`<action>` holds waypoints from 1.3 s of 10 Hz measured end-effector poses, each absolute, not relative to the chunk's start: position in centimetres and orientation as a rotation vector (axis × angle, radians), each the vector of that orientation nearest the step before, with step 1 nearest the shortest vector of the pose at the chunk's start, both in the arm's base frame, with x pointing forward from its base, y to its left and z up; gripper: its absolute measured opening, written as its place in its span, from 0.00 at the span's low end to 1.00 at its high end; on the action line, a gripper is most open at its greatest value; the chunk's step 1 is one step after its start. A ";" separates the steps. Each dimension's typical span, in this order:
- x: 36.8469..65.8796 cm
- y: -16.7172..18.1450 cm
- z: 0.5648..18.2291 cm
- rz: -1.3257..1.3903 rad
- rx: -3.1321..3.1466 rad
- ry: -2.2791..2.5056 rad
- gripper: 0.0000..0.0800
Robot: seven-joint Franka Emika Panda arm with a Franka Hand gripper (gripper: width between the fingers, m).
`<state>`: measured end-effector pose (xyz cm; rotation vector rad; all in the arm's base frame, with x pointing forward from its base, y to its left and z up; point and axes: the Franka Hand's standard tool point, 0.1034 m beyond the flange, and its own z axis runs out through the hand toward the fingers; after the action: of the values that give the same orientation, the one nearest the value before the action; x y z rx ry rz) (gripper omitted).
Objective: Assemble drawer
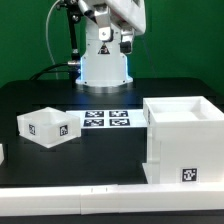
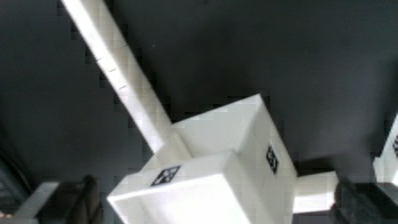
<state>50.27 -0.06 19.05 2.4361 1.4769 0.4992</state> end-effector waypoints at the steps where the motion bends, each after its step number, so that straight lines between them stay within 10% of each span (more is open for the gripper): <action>1: 50.5 0.3 18.5 0.563 2.418 1.482 0.81; 13: 48.9 6.9 14.5 0.411 2.623 1.411 0.81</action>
Offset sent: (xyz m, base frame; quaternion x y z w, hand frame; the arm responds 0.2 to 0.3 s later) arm 0.0000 0.0000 0.0000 0.0000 0.0000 0.0000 1.0000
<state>48.88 6.85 14.46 2.6232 1.4112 0.4114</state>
